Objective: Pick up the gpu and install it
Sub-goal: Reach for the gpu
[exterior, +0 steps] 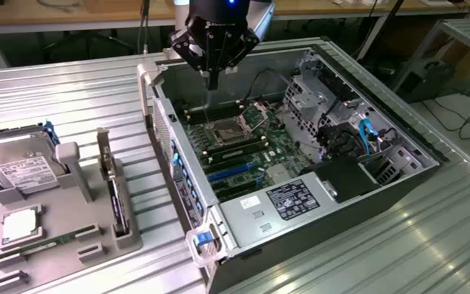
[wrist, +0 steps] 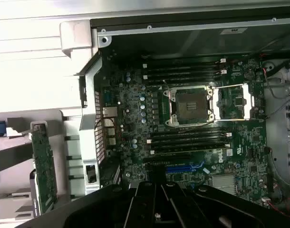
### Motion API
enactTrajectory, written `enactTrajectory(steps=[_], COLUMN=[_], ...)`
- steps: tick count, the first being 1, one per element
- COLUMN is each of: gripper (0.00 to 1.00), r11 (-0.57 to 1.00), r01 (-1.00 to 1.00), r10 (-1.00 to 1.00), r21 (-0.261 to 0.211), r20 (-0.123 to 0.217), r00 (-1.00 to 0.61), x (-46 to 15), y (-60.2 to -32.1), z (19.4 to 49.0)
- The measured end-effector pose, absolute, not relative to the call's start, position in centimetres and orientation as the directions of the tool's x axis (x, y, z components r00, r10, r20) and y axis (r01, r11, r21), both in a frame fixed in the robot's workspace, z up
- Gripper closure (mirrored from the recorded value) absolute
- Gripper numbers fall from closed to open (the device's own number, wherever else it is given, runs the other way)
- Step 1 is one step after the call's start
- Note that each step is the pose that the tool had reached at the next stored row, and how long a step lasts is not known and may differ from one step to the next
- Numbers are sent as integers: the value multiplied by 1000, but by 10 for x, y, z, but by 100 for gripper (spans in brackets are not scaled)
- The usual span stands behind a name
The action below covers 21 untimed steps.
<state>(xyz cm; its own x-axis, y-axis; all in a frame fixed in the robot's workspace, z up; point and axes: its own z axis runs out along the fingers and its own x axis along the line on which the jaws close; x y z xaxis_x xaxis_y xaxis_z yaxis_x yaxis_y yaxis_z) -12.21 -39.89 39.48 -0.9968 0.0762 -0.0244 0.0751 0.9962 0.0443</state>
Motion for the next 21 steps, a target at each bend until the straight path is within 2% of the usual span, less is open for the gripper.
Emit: enactTrajectory(steps=[21], gripper=[89], r11=[996], r01=[75], r10=[76], r21=[44], r20=[-24], r00=[-997], x=[-136], y=[-399], z=[395])
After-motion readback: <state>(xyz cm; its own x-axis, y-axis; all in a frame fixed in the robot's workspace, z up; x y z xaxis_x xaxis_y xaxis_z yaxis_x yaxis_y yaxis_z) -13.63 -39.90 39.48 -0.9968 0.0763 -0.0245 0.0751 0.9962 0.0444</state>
